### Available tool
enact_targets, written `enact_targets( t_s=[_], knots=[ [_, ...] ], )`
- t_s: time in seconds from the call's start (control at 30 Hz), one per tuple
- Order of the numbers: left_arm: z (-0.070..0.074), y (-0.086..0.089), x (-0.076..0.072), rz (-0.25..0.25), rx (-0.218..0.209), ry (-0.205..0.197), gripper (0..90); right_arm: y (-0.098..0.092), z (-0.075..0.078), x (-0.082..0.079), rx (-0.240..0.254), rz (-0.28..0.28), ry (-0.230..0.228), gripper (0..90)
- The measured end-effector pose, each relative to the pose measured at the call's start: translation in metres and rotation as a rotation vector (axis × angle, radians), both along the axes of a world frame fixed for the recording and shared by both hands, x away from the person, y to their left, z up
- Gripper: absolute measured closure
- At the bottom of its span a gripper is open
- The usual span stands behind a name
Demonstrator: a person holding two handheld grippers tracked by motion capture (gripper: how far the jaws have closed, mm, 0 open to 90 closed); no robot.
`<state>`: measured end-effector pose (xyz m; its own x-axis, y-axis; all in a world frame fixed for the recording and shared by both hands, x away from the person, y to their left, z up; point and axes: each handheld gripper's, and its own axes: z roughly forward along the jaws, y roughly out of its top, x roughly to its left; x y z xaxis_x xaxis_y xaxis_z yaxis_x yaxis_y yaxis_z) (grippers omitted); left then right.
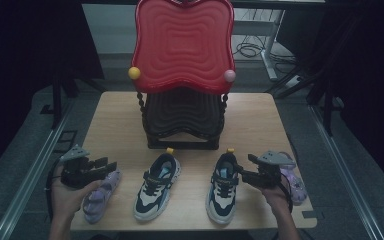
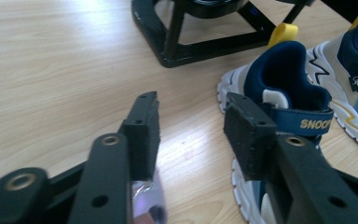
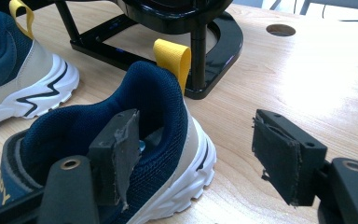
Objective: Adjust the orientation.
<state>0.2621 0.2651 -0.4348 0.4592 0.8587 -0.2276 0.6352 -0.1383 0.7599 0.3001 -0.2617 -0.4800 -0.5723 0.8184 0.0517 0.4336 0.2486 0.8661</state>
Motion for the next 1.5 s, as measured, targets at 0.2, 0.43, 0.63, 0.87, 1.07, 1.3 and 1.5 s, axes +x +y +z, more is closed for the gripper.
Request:
enact_targets(
  t_s=[0.2, 0.43, 0.63, 0.87, 1.07, 1.3, 1.5],
  knots=[
    [0.006, -0.006, 0.002, -0.007, 0.019, -0.018, 48.4, -0.005, -0.001, -0.002, -0.008, -0.017, 0.011, 31.9],
    [-0.002, -0.008, 0.005, -0.025, 0.011, -0.006, 45.1, -0.013, 0.002, -0.015, -0.017, -0.093, 0.023, 32.4],
    [-0.004, -0.011, 0.005, -0.034, 0.027, -0.002, 44.1, -0.031, 0.005, -0.026, -0.017, -0.125, 0.025, 35.4],
    [-0.01, -0.011, 0.004, -0.014, 0.052, 0.016, 43.7, -0.055, 0.013, -0.039, -0.028, -0.136, 0.033, 49.8],
    [-0.011, -0.015, 0.001, -0.035, 0.04, 0.013, 43.3, -0.076, 0.022, -0.045, -0.052, -0.111, 0.047, 65.6],
    [-0.016, -0.017, 0.003, -0.039, 0.047, 0.028, 43.3, -0.102, 0.02, -0.047, -0.059, -0.131, 0.048, 81.8],
    [-0.008, -0.014, 0.001, -0.062, 0.039, 0.005, 43.3, -0.125, 0.021, -0.051, -0.05, -0.169, 0.049, 88.4]
  ],
)
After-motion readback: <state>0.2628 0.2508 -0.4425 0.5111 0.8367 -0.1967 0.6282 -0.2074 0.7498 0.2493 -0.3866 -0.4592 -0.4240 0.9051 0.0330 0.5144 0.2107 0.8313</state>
